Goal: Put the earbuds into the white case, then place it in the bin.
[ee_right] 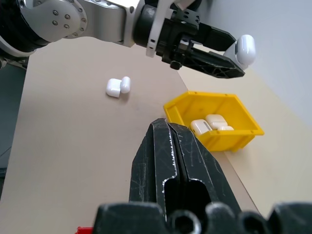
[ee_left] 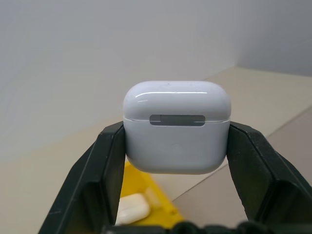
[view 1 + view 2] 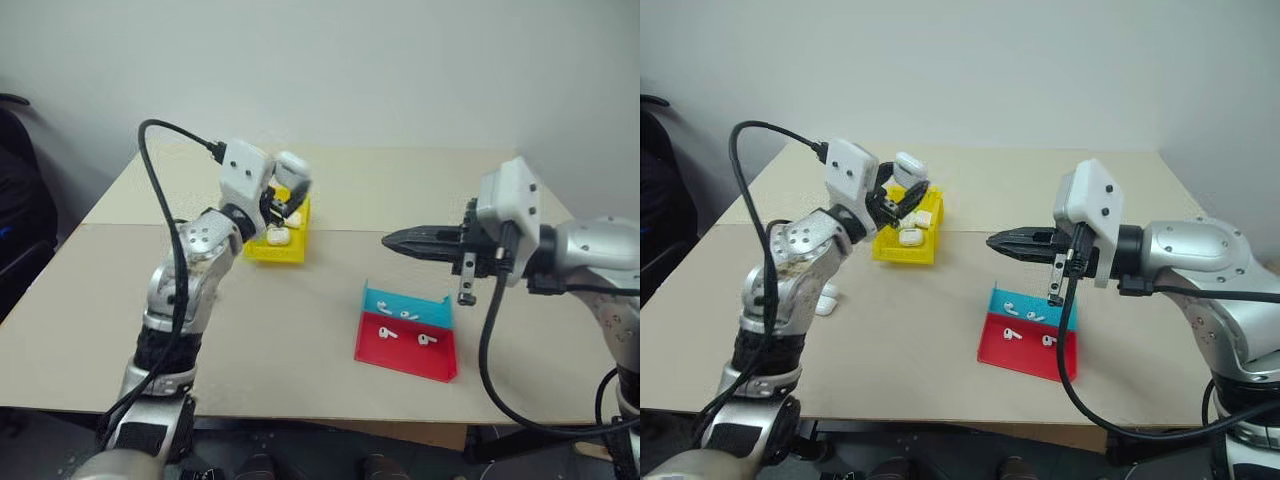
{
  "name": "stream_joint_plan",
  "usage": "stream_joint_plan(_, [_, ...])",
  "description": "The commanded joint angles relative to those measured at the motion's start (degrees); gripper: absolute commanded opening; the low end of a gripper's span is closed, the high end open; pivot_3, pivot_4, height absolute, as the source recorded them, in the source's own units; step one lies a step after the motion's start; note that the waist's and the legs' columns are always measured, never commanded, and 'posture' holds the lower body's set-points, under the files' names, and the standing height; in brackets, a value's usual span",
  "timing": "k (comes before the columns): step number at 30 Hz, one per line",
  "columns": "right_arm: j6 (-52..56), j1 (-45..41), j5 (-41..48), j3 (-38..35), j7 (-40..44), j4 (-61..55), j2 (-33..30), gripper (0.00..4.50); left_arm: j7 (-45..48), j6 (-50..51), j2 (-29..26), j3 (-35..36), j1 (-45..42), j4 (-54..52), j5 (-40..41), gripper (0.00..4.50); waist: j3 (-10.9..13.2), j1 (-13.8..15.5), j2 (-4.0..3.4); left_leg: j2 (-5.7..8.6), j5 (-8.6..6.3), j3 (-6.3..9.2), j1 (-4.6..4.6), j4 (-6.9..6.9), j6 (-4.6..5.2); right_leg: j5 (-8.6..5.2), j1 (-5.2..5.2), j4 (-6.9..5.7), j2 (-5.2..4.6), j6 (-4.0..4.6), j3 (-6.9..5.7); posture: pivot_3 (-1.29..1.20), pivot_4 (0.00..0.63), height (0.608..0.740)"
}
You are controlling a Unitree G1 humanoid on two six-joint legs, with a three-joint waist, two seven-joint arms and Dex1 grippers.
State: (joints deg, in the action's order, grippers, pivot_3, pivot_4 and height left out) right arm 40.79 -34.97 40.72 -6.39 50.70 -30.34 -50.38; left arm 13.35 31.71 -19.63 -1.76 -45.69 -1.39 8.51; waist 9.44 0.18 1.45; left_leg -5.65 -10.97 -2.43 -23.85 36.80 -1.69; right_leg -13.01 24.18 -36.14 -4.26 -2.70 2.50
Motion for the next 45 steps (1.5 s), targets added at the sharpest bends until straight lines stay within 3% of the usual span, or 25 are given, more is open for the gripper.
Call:
stream_joint_plan(1, [-0.2, -0.2, -0.3, -1.1, -1.7, -0.6, 0.2, 0.04, -4.7, -2.2, -0.3, -3.7, -3.5, 8.1, -8.5, 2.78, 0.0, 0.0, 0.00, 0.00, 0.00, 0.00, 0.00, -0.02, 0.00, 0.00, 0.02, 0.00, 0.01, 0.01, 0.00, 0.00, 0.150, 0.740])
stream_joint_plan(10, [1.0, 1.3, -1.6, -0.2, -3.5, -1.4, -0.6, 0.04, -5.6, -6.1, 3.6, -2.9, -10.0, 26.1, -10.4, 2.78, 0.0, 0.4, 0.01, 0.02, 0.00, 0.01, -0.19, -0.03, 0.00, 0.01, 0.11, 0.08, -0.02, 0.00, -0.05, 0.00, 0.150, 0.740])
stream_joint_plan(15, [1.7, 2.5, -1.5, -0.4, -4.7, -2.5, -0.8, 0.00, -5.4, -9.8, 4.8, -2.9, -10.7, 30.0, -11.3, 4.44, 0.0, 0.4, 0.01, 0.03, -0.01, 0.01, -0.24, -0.04, 0.00, 0.00, 0.14, 0.10, -0.03, -0.01, -0.06, 0.00, 0.150, 0.740])
stream_joint_plan(19, [1.9, 3.2, -1.7, -0.2, -5.2, -3.1, -1.1, 0.00, -6.2, -10.8, 5.7, -2.5, -10.9, 31.6, -11.5, 4.48, 0.0, 0.4, 0.02, 0.04, 0.00, 0.01, -0.24, -0.03, 0.00, 0.01, 0.13, 0.09, -0.04, -0.01, -0.06, 0.00, 0.150, 0.740])
stream_joint_plan(24, [1.9, 3.5, -1.8, -0.5, -5.2, -3.1, -1.6, 0.00, -5.2, -13.0, 6.2, -0.8, -7.5, 24.4, -9.6, 4.48, 0.0, 0.3, 0.01, 0.04, 0.00, 0.01, -0.24, -0.03, 0.00, 0.01, 0.13, 0.09, -0.04, -0.01, -0.06, 0.00, 0.150, 0.740])
stream_joint_plan(29, [1.6, 4.0, -2.0, -1.5, -4.7, -2.5, -2.5, 0.00, 3.1, -13.0, 6.7, 3.3, 0.9, 7.1, -0.3, 4.48, 0.0, 0.3, 0.01, 0.04, 0.00, 0.00, -0.23, -0.05, -0.01, 0.01, 0.13, 0.08, -0.06, -0.01, -0.05, 0.00, 0.150, 0.740])
stream_joint_plan(32, [1.1, 4.9, -2.1, -2.4, -4.0, -1.8, -3.4, 0.00, 13.6, -16.6, 2.9, 4.1, 8.6, -0.4, 5.1, 4.48, 0.0, 0.1, -0.02, 0.04, 0.00, 0.00, -0.21, -0.05, -0.02, 0.01, 0.13, 0.06, -0.06, -0.01, -0.05, 0.00, 0.150, 0.740])
stream_joint_plan(37, [-0.8, 10.5, -0.9, -8.1, 2.6, -0.9, -8.0, 0.00, 27.3, -12.0, -7.0, 8.2, 19.8, -13.2, 16.8, 4.48, 0.0, 0.0, -0.01, 0.04, 0.01, -0.01, -0.13, -0.05, -0.02, 0.01, 0.10, 0.00, -0.07, 0.00, -0.03, 0.00, 0.150, 0.740])
stream_joint_plan(41, [-5.7, 19.1, -1.4, -16.5, 13.0, 1.9, -12.0, 0.00, 38.0, -3.9, -18.8, 17.0, 28.6, -21.7, 30.1, 4.48, 0.0, 0.1, -0.01, 0.03, 0.01, -0.02, -0.07, -0.01, -0.03, 0.00, 0.04, 0.01, -0.11, -0.02, -0.04, 0.00, 0.150, 0.740])
stream_joint_plan(45, [-12.9, 29.2, -4.8, -24.2, 21.6, 4.1, -12.8, 0.00, 43.6, 0.0, -26.4, 24.3, 36.2, -24.5, 37.0, 4.48, 0.0, 0.3, -0.02, 0.03, 0.01, -0.04, 0.09, -0.01, -0.03, -0.11, -0.06, 0.00, -0.12, -0.18, -0.04, 0.00, 0.150, 0.740])
